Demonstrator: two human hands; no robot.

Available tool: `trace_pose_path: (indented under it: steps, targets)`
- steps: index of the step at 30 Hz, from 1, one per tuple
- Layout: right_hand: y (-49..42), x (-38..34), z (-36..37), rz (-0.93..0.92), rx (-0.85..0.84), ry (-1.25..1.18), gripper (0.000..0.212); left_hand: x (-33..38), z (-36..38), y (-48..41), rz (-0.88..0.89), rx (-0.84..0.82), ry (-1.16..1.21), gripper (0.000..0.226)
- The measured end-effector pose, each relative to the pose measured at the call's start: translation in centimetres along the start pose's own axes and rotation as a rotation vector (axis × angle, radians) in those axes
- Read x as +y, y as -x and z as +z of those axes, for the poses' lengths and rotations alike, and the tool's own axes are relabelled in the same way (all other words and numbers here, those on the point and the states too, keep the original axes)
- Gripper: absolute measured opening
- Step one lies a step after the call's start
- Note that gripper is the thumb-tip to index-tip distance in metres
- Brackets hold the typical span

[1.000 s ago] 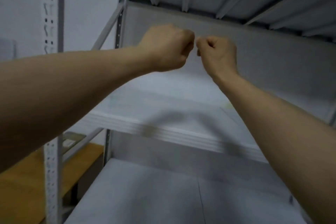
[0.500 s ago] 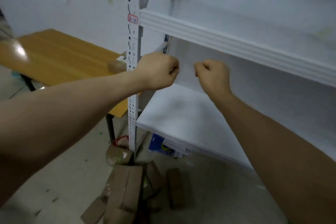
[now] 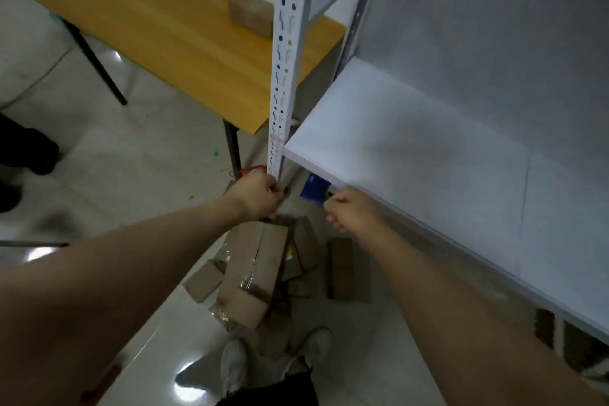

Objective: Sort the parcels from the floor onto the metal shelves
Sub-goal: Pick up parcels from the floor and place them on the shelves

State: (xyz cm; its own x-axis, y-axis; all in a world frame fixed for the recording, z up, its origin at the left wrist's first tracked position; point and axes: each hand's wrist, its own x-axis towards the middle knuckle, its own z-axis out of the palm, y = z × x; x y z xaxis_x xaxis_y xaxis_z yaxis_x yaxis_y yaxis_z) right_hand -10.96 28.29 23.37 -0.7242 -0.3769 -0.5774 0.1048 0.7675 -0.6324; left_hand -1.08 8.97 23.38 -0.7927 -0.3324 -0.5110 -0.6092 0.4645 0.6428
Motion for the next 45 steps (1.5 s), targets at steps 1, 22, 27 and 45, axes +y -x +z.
trace_pose_path:
  steps: [1,22,27,45]
  targets:
    - [-1.1,1.2,1.7,0.072,-0.057,-0.041,0.013,-2.1,0.9,-0.3,-0.071,-0.012,0.058,0.011]
    - [-16.6,25.5,31.3,0.848,-0.347,-0.082,0.037,-30.1,23.0,-10.9,-0.746,-0.156,0.427,0.028]
    - [-18.3,28.7,34.7,0.907,-0.424,-0.273,0.045,-33.2,26.5,-12.7,-0.881,-0.187,0.593,0.048]
    - [-7.6,3.6,14.4,0.565,-0.272,-0.518,0.038,-13.8,5.3,-2.9,-0.662,-0.177,0.978,0.073]
